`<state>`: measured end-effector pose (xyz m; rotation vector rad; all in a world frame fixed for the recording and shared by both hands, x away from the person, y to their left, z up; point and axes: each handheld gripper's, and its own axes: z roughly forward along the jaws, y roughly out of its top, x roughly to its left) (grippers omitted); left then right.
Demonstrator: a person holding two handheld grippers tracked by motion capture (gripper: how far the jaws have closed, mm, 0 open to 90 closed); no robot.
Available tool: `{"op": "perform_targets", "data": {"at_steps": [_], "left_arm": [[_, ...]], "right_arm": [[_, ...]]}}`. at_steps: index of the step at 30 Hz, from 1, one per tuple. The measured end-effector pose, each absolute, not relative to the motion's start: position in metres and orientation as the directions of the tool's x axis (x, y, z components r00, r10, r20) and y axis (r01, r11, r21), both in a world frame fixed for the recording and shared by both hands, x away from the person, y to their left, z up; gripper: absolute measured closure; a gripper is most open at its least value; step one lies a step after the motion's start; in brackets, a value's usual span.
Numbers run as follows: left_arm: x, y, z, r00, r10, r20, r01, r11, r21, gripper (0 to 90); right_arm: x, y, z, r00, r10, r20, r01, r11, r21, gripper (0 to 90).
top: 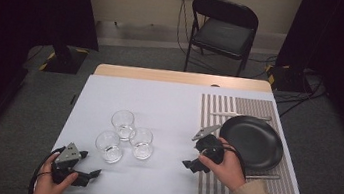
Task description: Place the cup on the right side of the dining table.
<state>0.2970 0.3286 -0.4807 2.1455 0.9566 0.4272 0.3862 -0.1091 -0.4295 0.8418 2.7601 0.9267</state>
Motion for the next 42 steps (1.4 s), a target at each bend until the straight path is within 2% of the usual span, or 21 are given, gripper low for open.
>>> {"op": "perform_targets", "data": {"at_steps": [42], "left_arm": [[0.297, 0.328, -0.481, 0.666, 0.746, 0.004, 0.500, -0.450, 0.740, 13.6]], "right_arm": [[0.401, -0.087, -0.414, -0.857, 0.513, 0.055, 0.445, 0.681, 0.581, 14.6]]}}
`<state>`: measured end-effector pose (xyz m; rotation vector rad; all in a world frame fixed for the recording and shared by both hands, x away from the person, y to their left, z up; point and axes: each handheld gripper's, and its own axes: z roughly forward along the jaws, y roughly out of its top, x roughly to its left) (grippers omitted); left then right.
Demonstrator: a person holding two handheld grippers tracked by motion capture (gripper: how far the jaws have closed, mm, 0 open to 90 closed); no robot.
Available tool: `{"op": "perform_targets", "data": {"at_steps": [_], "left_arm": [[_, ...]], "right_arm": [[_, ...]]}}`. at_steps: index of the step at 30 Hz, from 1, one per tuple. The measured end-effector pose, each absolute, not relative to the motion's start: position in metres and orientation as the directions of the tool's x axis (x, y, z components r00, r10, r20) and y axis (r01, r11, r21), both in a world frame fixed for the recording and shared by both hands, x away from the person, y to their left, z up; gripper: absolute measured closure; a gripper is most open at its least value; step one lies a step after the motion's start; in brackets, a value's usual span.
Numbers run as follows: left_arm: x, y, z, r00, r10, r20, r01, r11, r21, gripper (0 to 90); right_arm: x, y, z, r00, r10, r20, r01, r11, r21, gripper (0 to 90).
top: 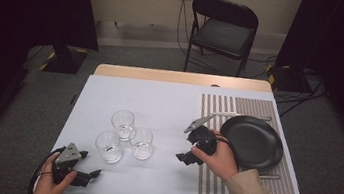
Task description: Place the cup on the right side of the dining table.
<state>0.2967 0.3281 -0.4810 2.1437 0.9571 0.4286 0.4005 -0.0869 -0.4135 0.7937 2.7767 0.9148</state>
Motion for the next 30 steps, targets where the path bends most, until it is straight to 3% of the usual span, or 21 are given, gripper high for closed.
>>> {"op": "perform_targets", "data": {"at_steps": [30], "left_arm": [[0.297, 0.328, -0.481, 0.666, 0.746, 0.004, 0.501, -0.451, 0.739, 13.6]], "right_arm": [[0.411, -0.081, -0.400, -0.854, 0.516, 0.064, 0.452, 0.677, 0.580, 14.7]]}}
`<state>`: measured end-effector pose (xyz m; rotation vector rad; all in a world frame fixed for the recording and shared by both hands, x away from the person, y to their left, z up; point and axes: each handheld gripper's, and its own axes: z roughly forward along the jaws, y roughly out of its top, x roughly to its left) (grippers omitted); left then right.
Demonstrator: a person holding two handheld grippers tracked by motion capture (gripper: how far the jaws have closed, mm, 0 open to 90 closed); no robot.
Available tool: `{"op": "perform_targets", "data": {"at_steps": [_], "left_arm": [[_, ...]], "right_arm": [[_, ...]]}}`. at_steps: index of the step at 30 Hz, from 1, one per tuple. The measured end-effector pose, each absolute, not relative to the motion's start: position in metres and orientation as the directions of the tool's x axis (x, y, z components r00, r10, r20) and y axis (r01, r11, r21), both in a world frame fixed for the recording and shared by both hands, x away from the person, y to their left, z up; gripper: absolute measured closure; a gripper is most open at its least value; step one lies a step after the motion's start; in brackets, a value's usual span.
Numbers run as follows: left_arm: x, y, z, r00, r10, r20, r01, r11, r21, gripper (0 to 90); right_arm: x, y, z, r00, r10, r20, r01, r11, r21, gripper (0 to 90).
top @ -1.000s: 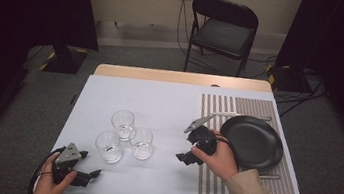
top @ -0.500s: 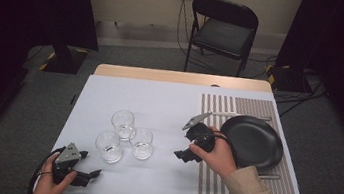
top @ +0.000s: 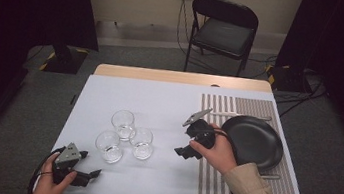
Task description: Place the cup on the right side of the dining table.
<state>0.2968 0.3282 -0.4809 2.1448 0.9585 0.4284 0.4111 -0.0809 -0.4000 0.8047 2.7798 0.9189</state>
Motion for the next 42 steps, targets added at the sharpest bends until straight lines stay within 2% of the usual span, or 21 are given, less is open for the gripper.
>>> {"op": "perform_targets", "data": {"at_steps": [42], "left_arm": [[0.297, 0.328, -0.481, 0.667, 0.745, 0.004, 0.500, -0.450, 0.740, 13.6]], "right_arm": [[0.422, -0.060, -0.390, -0.872, 0.486, 0.053, 0.424, 0.697, 0.578, 14.7]]}}
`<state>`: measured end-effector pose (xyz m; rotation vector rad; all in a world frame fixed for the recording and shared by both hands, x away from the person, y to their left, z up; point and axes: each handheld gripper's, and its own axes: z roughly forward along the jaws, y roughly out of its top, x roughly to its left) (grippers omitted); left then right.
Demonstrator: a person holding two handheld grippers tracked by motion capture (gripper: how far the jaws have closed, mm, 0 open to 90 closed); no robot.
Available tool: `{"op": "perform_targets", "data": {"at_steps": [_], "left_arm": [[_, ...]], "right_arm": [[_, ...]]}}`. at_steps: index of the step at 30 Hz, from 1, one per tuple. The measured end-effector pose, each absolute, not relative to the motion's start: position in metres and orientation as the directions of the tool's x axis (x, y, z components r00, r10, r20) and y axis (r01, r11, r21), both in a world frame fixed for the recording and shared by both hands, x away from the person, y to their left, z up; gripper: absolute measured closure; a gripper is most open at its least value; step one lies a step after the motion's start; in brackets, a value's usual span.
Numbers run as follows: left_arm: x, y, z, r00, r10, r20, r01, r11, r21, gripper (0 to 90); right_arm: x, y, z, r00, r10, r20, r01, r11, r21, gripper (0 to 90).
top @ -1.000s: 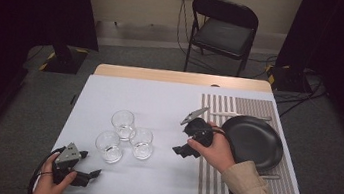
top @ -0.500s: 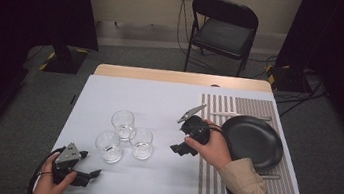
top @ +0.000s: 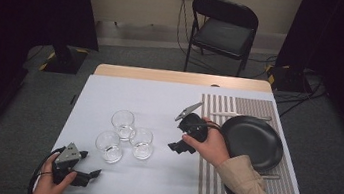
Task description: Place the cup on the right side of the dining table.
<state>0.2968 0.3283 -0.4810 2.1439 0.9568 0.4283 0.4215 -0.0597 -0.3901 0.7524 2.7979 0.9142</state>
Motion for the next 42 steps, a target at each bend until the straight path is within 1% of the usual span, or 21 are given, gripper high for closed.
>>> {"op": "perform_targets", "data": {"at_steps": [42], "left_arm": [[0.297, 0.328, -0.481, 0.667, 0.745, 0.005, 0.498, -0.452, 0.740, 13.6]], "right_arm": [[0.430, -0.037, -0.381, -0.885, 0.461, 0.059, 0.407, 0.707, 0.578, 14.8]]}}
